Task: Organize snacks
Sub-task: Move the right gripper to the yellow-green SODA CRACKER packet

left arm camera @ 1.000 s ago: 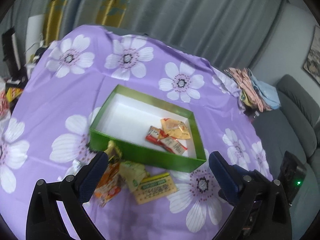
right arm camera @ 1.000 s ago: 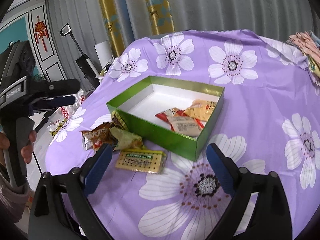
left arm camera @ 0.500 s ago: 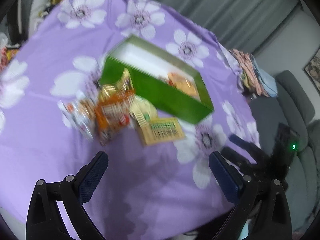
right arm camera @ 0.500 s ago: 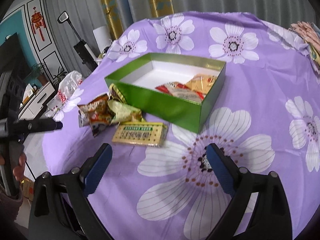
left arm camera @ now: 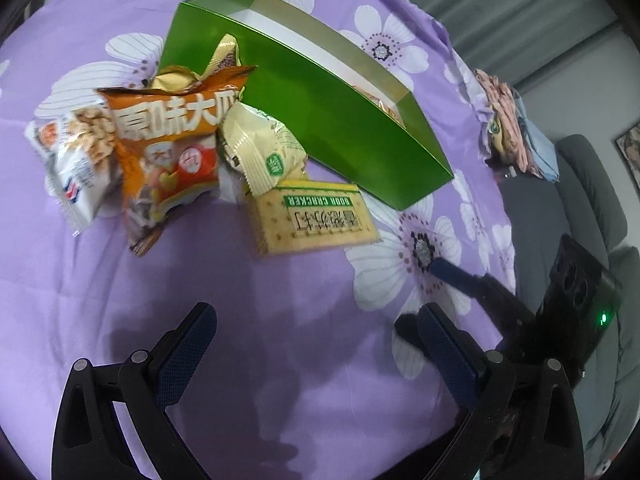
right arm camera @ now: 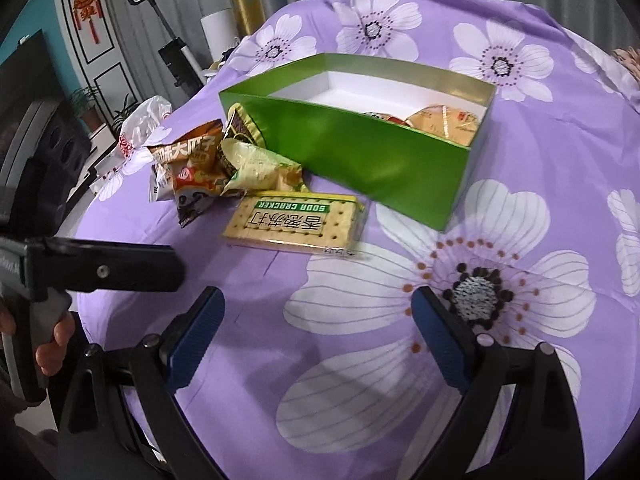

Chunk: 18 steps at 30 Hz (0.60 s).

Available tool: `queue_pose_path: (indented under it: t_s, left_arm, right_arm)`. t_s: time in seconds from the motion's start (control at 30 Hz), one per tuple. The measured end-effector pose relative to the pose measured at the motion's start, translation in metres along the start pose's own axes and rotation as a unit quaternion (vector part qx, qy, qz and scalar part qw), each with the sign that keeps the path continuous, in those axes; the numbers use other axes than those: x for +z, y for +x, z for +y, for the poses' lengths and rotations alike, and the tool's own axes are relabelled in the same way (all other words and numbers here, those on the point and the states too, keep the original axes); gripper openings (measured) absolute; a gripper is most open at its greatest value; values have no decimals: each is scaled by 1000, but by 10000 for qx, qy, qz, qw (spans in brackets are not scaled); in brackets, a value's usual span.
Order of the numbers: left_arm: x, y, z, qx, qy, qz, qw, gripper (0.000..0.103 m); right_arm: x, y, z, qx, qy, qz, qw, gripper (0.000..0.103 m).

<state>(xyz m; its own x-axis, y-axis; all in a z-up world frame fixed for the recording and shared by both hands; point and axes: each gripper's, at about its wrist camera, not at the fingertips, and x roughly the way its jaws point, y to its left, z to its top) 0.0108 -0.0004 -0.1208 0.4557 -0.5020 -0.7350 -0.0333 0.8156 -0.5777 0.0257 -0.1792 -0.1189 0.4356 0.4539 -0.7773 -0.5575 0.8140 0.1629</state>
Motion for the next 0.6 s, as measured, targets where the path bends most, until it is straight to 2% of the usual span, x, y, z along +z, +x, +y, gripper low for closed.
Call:
queue_pose_path:
  t_s: [0.4, 0.6]
  left_arm:
    - [31, 27, 2, 26, -329, -206, 9992, 100]
    - [37, 32, 1, 115, -356, -291, 9989, 98]
  right_arm:
    - [14, 33, -8, 137, -59, 121, 9998, 83]
    - [19, 44, -7, 165, -194, 176, 9995, 81]
